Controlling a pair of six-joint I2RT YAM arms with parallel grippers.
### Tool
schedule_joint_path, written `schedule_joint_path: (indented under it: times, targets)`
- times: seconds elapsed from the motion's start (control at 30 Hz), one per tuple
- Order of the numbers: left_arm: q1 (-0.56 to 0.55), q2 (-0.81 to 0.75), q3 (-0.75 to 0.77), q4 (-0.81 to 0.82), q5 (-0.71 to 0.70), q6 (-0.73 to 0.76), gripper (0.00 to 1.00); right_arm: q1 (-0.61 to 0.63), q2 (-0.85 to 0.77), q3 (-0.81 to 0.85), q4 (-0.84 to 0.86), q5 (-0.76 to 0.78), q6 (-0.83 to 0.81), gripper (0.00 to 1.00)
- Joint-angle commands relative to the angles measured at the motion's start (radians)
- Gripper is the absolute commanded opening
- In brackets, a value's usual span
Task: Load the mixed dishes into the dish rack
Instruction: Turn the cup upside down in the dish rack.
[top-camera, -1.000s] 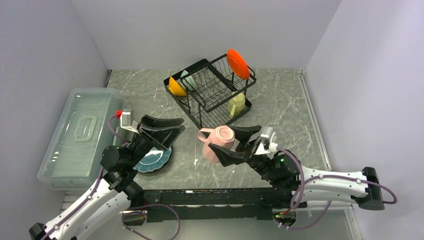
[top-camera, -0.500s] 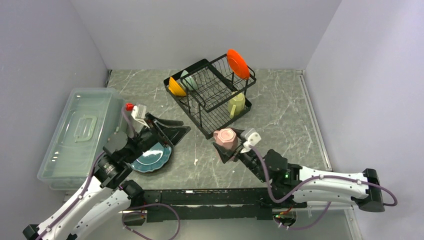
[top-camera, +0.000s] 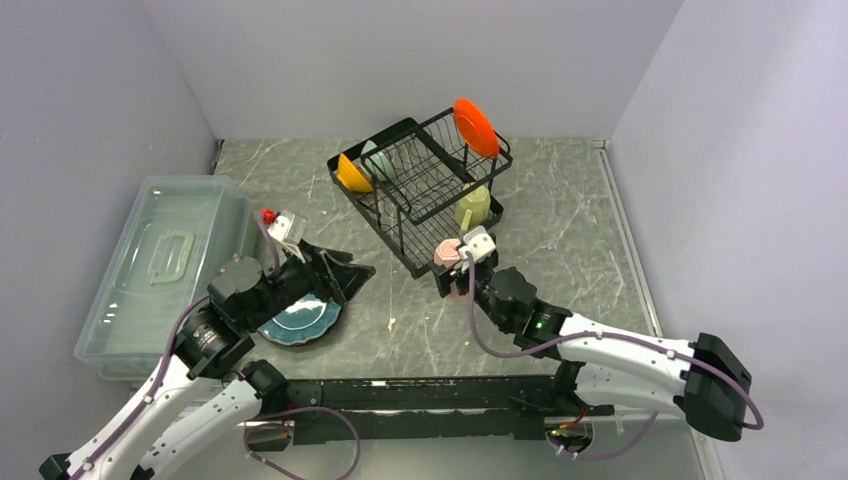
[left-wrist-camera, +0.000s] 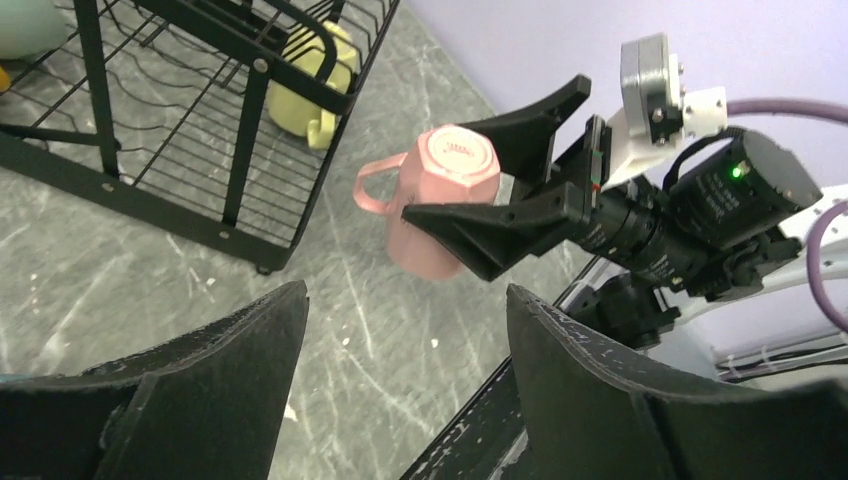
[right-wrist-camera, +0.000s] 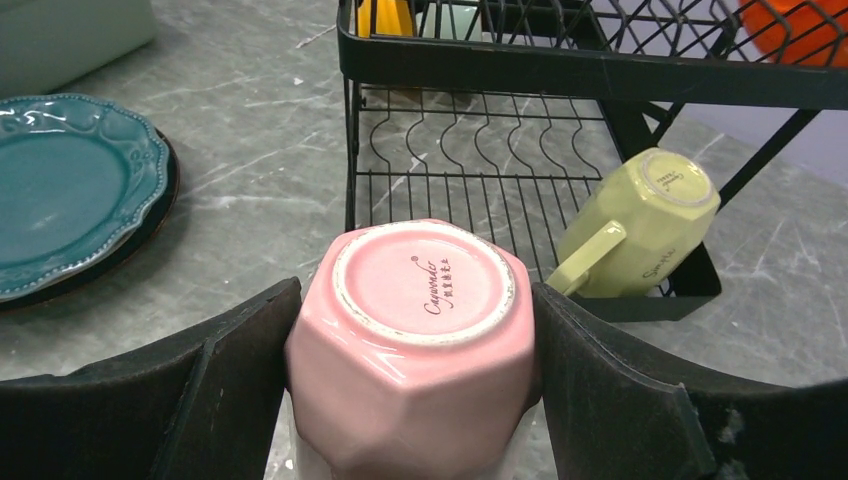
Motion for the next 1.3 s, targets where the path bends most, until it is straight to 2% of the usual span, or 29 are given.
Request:
schedule_joint_path:
  times: [0.0, 0.3, 0.73, 1.27]
  targets:
    - [0.000, -0.012, 0.042, -0.059, -0.023, 0.072, 0.79, -0.047, 0.045, 0.029, 0.293, -0.065, 0.019, 0.00]
    - [0.000, -0.040, 0.014, -0.068, -0.013, 0.105, 0.88, -0.139, 0.224, 0.016, 0.533, -0.124, 0.027, 0.00]
    - [0.000, -0.113, -0.031, -0.068, -0.005, 0.128, 0.91, -0.230, 0.523, 0.028, 0.923, -0.173, 0.050, 0.00]
    - [0.000, -0.111, -0.045, -0.054, 0.018, 0.127, 0.90, -0.260, 0.747, 0.127, 1.120, -0.178, 0.032, 0.00]
